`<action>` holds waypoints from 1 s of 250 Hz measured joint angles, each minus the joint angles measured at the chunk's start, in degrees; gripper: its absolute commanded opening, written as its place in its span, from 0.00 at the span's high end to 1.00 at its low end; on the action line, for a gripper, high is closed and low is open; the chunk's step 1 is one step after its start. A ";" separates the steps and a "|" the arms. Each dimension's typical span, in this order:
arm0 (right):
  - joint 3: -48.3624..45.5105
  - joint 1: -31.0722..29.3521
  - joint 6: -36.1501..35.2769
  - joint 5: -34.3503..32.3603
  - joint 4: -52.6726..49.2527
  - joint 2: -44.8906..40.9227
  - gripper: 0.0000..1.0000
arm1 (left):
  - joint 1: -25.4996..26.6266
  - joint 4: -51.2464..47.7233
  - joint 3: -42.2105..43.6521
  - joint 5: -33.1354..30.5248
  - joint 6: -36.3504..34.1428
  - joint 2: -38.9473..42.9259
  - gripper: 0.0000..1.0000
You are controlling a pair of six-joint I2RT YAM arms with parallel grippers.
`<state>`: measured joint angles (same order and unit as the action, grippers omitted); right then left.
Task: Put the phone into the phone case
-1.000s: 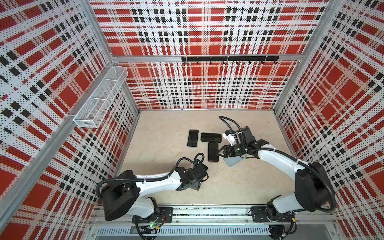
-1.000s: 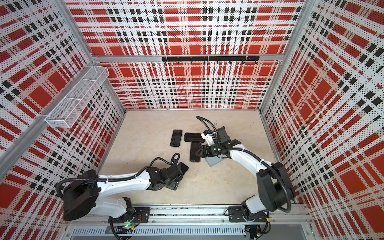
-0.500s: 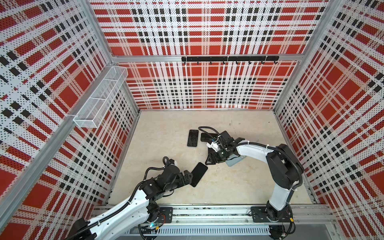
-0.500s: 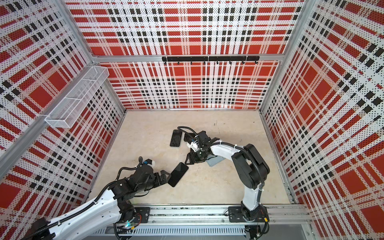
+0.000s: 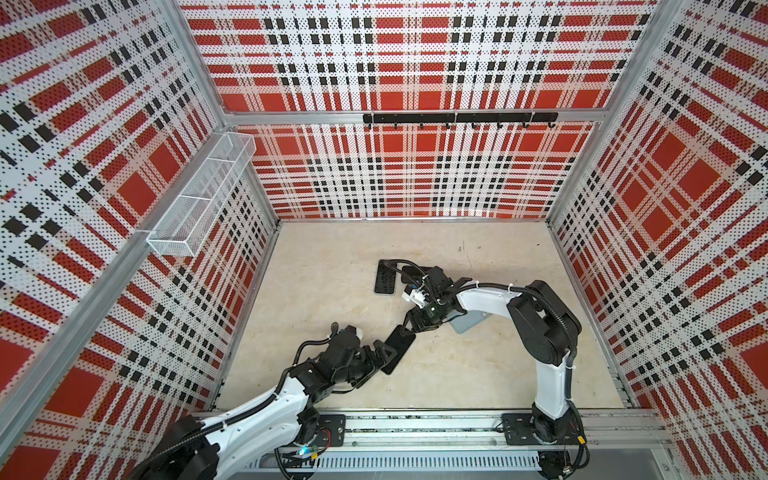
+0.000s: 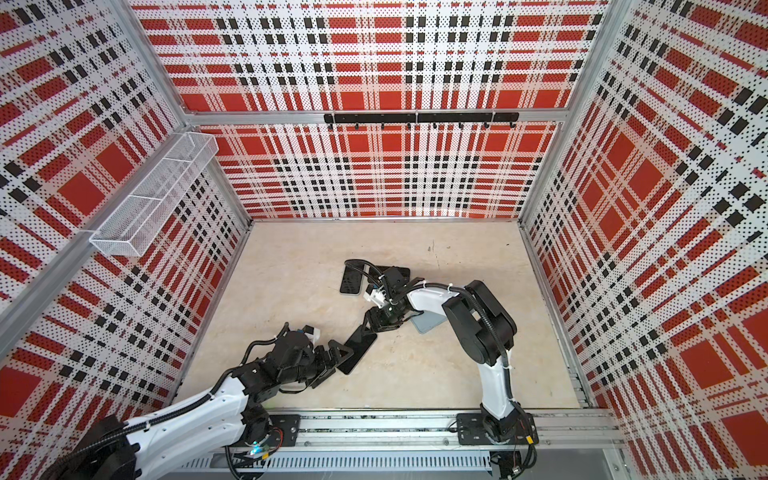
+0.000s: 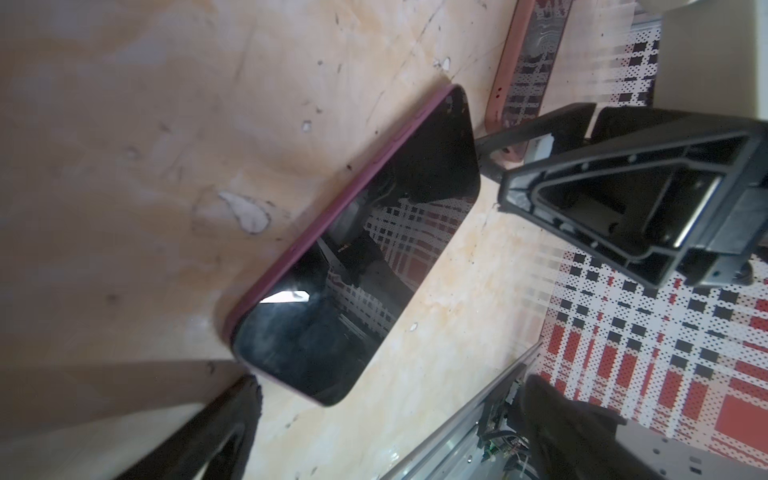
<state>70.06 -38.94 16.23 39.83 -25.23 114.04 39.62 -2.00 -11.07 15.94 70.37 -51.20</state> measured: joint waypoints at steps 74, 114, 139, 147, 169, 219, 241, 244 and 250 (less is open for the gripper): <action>-0.85 0.98 -0.70 4.83 2.32 0.42 0.44 | -4.28 3.76 1.25 4.33 -0.09 -0.63 0.01; -3.17 0.76 -1.05 7.63 3.06 -1.03 0.52 | -7.74 -0.31 1.38 4.17 -2.38 2.69 0.00; -4.17 0.44 -0.70 9.38 4.20 -2.49 0.58 | -9.35 -1.86 1.38 4.39 -3.85 3.32 0.00; -4.20 0.37 -0.52 9.92 4.74 -2.89 0.60 | -9.70 -2.01 1.36 4.57 -4.15 3.32 0.00; -4.24 0.33 0.07 11.34 6.71 -3.63 0.63 | -10.10 -2.12 1.16 5.01 -5.03 2.84 0.01; -4.24 0.33 1.14 13.92 9.42 -3.82 0.73 | -10.45 -1.90 0.07 5.70 -6.62 0.55 0.00; -4.24 0.33 1.20 14.23 9.49 -3.82 0.74 | -10.56 -1.92 -0.33 5.77 -7.34 0.02 0.01; -4.24 0.33 1.18 14.25 9.46 -3.82 0.74 | -10.56 -1.92 -0.35 5.81 -7.41 -0.02 0.00; -4.24 0.33 1.18 14.23 9.46 -3.82 0.74 | -10.62 -1.90 -0.39 5.86 -7.54 -0.13 0.01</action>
<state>65.82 -38.61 17.41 54.06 -15.77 110.21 28.99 -3.90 -11.46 21.80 62.83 -51.33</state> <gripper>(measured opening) 0.263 0.993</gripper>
